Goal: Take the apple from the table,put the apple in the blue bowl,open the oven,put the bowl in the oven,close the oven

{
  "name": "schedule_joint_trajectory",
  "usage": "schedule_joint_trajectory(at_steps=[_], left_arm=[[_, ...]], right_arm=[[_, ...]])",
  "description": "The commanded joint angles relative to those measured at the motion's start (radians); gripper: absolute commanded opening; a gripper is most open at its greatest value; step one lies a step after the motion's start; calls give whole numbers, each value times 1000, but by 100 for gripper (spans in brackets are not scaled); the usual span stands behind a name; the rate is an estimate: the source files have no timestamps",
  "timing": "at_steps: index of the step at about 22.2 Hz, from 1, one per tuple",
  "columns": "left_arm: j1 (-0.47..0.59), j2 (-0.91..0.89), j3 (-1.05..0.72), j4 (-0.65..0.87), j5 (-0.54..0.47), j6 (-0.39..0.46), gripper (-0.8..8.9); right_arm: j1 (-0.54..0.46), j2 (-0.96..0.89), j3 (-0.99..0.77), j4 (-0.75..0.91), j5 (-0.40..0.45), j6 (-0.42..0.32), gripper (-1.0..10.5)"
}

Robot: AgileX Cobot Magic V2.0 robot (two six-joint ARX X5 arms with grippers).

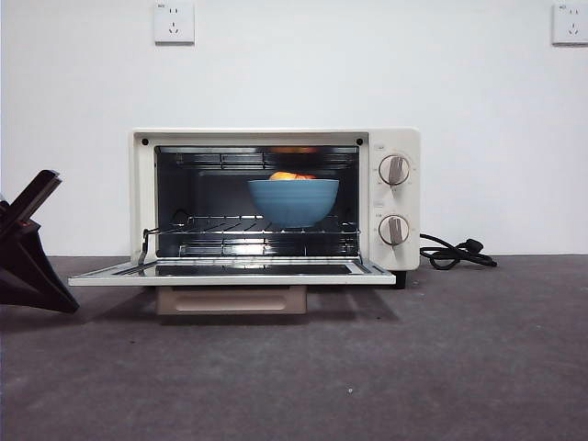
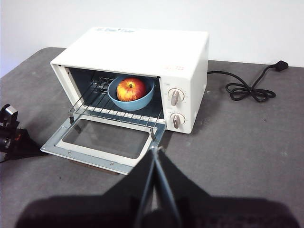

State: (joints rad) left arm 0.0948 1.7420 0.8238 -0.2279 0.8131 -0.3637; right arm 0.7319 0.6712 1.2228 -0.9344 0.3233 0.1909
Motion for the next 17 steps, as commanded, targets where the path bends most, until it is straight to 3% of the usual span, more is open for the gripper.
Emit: schedule_joint_trajectory(at_steps=[1,12,17], left_arm=[[-5,26,-11,27,57,-35,-8],[-8,19,-8,51,200,-86,-8],[-9,-29,6,53,207,-106,-7]], right_arm=[[-1,-3,-8,-10,21,16,-12],[-1,-2,-8,-16,40,19,-11],[-1,-2,-8,-16,40,20,-11]])
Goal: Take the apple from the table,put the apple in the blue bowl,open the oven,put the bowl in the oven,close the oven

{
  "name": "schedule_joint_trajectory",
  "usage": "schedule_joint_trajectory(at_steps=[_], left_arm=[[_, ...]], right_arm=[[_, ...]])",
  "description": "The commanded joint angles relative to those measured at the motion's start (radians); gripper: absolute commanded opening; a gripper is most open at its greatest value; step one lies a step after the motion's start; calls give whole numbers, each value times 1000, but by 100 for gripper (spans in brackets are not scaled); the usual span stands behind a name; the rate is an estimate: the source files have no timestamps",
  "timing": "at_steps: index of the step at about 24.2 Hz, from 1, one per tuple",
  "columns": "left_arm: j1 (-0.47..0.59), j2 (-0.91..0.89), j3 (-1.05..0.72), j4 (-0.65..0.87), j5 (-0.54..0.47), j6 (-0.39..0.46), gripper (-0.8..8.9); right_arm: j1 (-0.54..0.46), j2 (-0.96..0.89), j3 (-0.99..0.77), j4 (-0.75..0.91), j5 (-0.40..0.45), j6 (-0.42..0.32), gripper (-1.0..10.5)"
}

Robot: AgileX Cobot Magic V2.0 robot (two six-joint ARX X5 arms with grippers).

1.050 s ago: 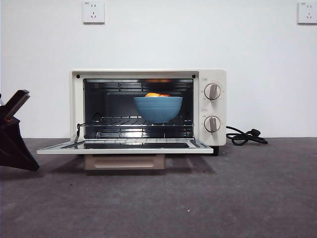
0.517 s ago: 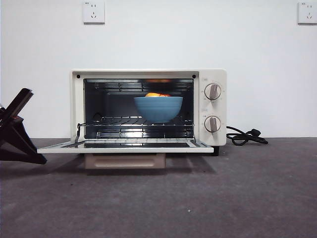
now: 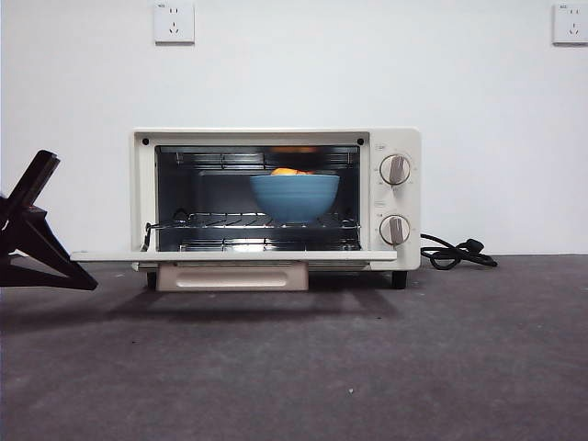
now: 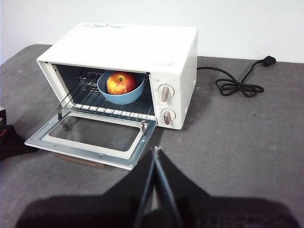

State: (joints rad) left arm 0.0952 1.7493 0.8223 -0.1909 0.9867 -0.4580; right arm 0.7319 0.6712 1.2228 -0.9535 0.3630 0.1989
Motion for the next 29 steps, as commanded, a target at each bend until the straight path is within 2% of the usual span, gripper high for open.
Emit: schedule_joint_trajectory(at_steps=[1,8,21,29], left_arm=[[-9,-53,13,16,26,-15,-7],[-9,-137,103,15,-12,-77,-7],[-25,-141,253,11,-101,-139,-8],[-35,-140,255,213,-183,-302,-8]], right_arm=[[-1,-2,-8,3,0,12,-11],[-1,-2,-8,3,0,12,-11],[-1,-2,-8,3,1,12,-11],[-1,-2,-8,3,1,19,-11]])
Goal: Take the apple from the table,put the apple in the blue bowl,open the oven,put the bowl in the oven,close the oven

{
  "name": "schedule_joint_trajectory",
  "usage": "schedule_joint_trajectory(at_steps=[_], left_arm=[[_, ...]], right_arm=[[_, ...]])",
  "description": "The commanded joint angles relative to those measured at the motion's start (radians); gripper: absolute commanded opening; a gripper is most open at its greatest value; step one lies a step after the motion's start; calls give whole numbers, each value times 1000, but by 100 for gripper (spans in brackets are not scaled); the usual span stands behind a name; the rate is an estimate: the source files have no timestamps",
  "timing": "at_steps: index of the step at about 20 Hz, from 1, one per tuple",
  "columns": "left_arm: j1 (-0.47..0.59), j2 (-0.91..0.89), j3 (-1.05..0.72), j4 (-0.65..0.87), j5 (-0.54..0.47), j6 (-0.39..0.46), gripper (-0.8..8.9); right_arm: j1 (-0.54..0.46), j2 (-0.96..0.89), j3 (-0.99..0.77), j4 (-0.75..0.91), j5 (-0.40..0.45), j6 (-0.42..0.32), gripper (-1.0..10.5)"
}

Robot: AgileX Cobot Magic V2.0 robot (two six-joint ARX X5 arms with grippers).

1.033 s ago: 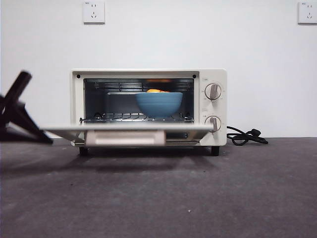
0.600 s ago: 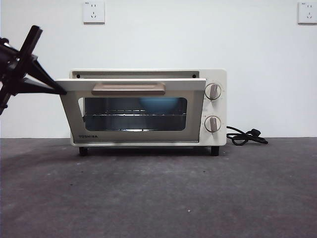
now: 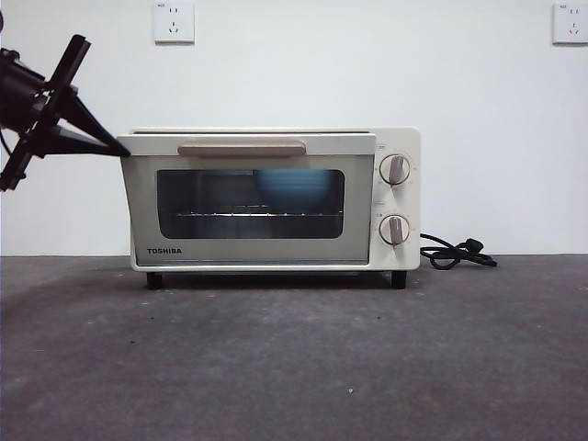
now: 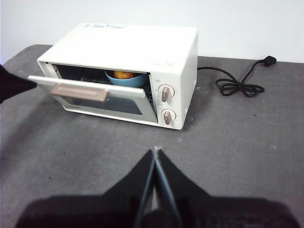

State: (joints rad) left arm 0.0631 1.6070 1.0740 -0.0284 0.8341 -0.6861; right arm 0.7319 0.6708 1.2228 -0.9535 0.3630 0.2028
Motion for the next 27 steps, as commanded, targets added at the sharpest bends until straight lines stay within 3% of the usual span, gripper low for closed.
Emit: schedule_joint_trajectory(at_steps=[1,9,13,20,23,27], left_arm=[[-3,2,4,73,-45,-90,-8],[-3,2,41,79,-54,-103,-7],[-5,2,61,79,5,-96,-7],[-17,-63,65,40,59,-55,-6],[-26,-139,65,-38,53,40,-6],[-53,-281,65,-215,-57,309,-7]], right_arm=[[-1,-1,-8,2,1,15,-11],[-1,-1,-8,-73,15,35,-11],[-1,-1,-8,-110,62,35,-11],[-1,1,-8,-150,64,35,1],[0,8,-8,-154,64,34,1],[0,22,-8,-154,64,34,1]])
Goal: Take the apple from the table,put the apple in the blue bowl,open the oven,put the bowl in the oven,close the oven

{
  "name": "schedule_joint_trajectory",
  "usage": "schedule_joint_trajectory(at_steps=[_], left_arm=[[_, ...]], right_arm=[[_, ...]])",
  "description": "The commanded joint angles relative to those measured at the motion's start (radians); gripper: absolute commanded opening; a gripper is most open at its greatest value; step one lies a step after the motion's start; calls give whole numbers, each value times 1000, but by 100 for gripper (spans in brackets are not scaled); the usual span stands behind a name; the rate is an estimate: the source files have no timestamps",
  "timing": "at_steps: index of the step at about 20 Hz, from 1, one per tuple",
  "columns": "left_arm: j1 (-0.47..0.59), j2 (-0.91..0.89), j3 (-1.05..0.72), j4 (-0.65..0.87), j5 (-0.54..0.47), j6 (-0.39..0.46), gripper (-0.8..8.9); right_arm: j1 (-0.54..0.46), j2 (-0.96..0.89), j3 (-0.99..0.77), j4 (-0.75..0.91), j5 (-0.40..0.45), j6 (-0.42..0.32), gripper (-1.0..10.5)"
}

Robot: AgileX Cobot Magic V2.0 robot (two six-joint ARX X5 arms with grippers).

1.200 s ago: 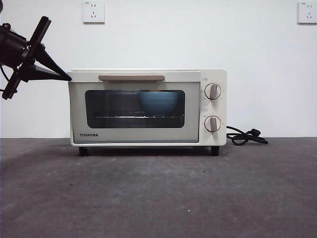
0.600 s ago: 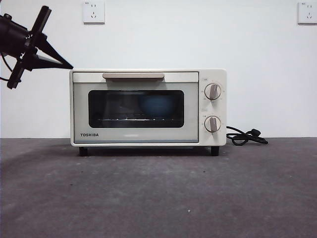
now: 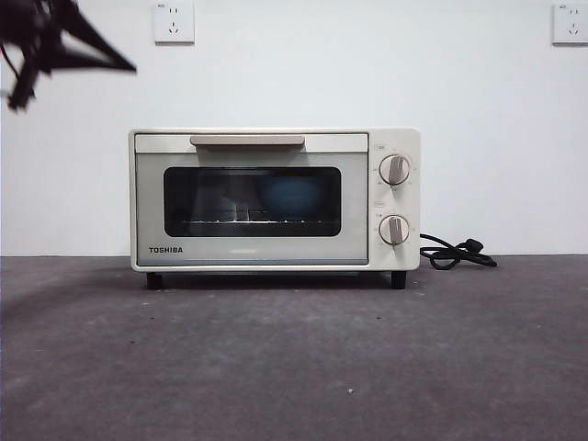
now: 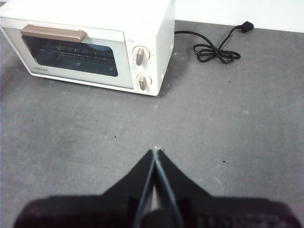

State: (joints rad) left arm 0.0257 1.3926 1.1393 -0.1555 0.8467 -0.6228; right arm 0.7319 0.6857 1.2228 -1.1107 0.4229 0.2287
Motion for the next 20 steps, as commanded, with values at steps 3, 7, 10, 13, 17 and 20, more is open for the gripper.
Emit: schedule_joint_trajectory(at_steps=[3,7,10,13,17,20], left_arm=[[-43,-180,0,-233,-254,441,-4],[-58,-311,0,-370,-300,489,-4],[-58,-375,0,-377,-297,493,-4],[-58,-419,0,-375,-297,493,-4],[-55,-434,0,-378,-298,493,-4],[-36,-487,-3,-385,-373,605,-4]], right_arm=[[0,20,-8,2,4,8,1],[0,39,-8,2,4,8,1],[0,48,-8,2,4,8,1],[0,55,-8,1,4,8,1],[0,63,-8,-17,4,8,1],[0,64,-8,-55,4,8,1]])
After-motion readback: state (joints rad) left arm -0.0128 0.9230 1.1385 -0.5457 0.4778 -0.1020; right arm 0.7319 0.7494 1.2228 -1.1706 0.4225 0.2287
